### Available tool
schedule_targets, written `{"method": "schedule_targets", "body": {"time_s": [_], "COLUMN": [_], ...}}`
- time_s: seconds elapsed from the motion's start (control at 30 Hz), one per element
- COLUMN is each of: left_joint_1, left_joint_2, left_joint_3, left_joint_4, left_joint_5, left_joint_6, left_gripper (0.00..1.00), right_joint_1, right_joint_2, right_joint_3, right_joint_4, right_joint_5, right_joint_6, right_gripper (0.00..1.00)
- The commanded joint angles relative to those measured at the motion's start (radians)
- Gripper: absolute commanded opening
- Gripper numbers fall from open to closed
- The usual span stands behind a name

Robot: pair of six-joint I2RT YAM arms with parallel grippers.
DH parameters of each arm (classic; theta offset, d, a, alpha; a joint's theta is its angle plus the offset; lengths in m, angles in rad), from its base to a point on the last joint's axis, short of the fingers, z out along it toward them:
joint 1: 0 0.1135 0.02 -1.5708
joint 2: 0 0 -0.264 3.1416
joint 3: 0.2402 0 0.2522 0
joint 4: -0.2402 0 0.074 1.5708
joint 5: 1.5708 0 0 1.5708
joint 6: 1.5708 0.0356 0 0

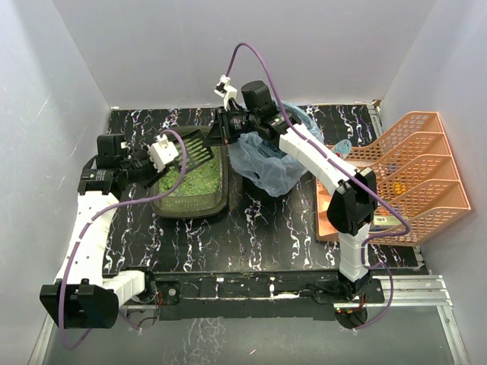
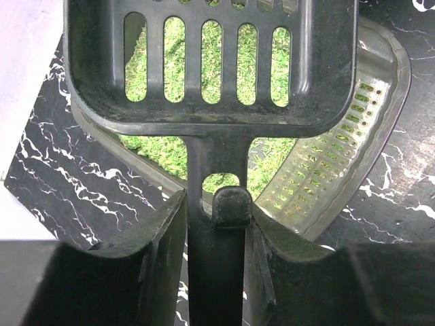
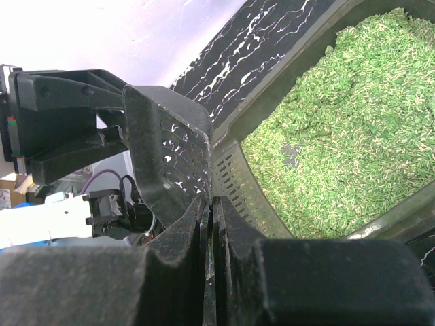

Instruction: Clean the litter box

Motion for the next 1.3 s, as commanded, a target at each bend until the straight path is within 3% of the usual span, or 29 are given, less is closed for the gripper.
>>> {"method": "schedule_targets", "body": {"time_s": [0.0,0.07,0.17,0.3,0.67,0.77,0.87,0.9,1.0,1.07,1.13,1.27], "left_joint_1": [-0.005,-0.005,-0.005,-0.004,-0.004,-0.005,-0.005,-0.004,-0.005,-0.002,0.007,0.049], "left_joint_2": [-0.043,-0.051,-0.067,-0.076,-0.075,-0.072,-0.078,-0.081,-0.076,-0.058,-0.038,-0.012], "left_joint_3": [-0.031,-0.04,-0.057,-0.065,-0.076,-0.069,-0.064,-0.061,-0.031,-0.003,0.014,0.012], "left_joint_4": [0.03,0.036,0.049,0.06,0.081,0.08,0.074,0.066,0.051,0.017,-0.012,-0.035], "left_joint_5": [-0.005,-0.007,-0.017,-0.027,0.016,0.026,0.018,0.012,-0.044,-0.082,-0.112,-0.114], "left_joint_6": [-0.014,-0.014,-0.018,-0.016,-0.005,-0.017,-0.031,-0.042,-0.111,-0.138,-0.164,-0.196], "left_gripper": [0.33,0.32,0.4,0.44,0.15,0.0,0.0,0.0,0.0,0.0,0.0,0.0], "right_joint_1": [-0.006,-0.007,-0.01,-0.013,-0.015,-0.016,-0.016,-0.015,-0.02,-0.031,-0.044,-0.079], "right_joint_2": [-0.023,-0.02,-0.017,-0.013,-0.013,-0.013,-0.017,-0.02,-0.025,-0.041,-0.051,-0.076], "right_joint_3": [0.013,0.011,0.011,0.011,0.001,-0.006,-0.007,0.002,0.035,0.032,0.033,0.055], "right_joint_4": [0.079,0.078,0.079,0.079,0.088,0.099,0.108,0.101,0.057,0.05,0.044,0.048], "right_joint_5": [-0.027,-0.027,-0.029,-0.03,-0.048,-0.057,-0.053,-0.04,-0.011,0.003,0.005,-0.024], "right_joint_6": [0.027,0.027,0.026,0.024,0.025,0.03,0.007,-0.016,-0.074,-0.09,-0.106,-0.139], "right_gripper": [0.08,0.08,0.07,0.08,0.08,0.08,0.08,0.12,0.4,0.67,0.75,0.77]}}
